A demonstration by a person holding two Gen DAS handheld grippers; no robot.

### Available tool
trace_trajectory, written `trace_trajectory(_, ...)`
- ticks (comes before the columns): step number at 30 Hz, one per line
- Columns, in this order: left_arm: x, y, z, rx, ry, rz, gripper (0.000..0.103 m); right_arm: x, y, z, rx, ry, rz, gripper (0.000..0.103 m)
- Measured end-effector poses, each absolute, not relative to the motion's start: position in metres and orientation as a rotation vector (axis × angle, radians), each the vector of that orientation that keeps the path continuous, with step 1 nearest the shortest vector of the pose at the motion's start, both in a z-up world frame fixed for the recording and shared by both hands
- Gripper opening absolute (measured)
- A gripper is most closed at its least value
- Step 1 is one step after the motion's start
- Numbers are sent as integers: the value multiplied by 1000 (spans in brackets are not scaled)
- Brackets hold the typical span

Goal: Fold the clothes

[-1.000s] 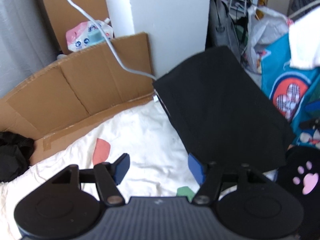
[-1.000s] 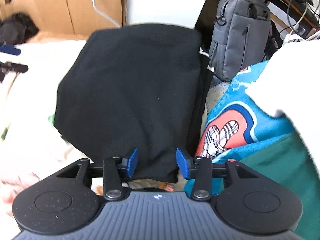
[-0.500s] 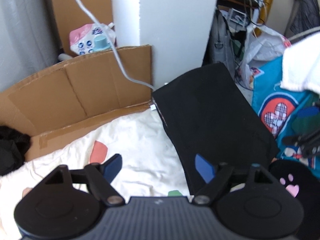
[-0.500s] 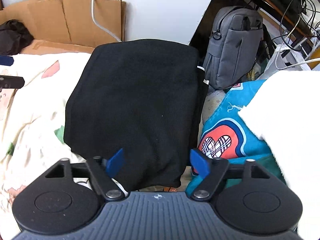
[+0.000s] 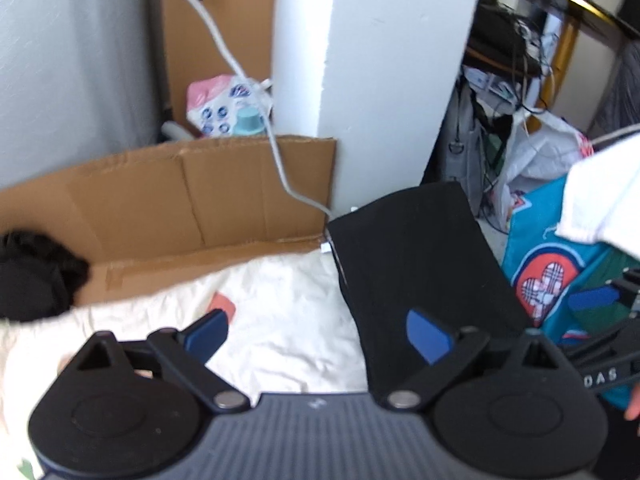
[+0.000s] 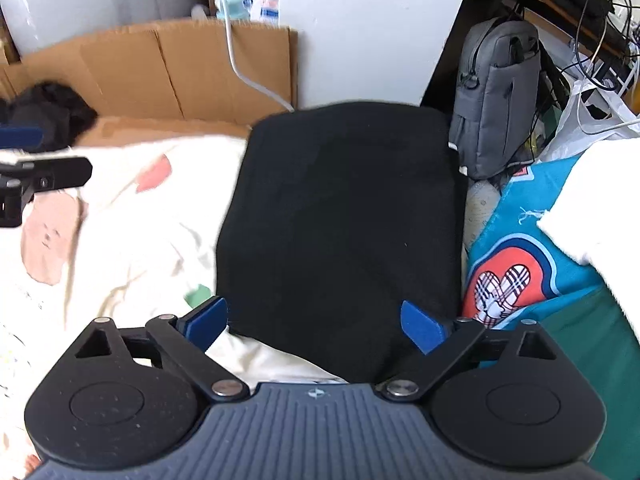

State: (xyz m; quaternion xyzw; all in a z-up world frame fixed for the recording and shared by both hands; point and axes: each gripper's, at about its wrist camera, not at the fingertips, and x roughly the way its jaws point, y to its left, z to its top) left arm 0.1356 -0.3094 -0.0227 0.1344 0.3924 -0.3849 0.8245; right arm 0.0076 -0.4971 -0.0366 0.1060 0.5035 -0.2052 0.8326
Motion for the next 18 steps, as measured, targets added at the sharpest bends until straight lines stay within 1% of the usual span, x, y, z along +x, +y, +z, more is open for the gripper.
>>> trace_trajectory(5, 123, -298, -15, 286, 854, -792, 98, 2, -495, -25, 273, 1044, -457, 103)
trace_trajectory(10, 108, -285, 0, 287, 854, -784, 99, -3, -488, -16, 263, 1033, -453, 103)
trace_trajectory(18, 95, -246, 46, 233, 818, -700, 102, -11, -468, 6, 296, 997, -422, 103)
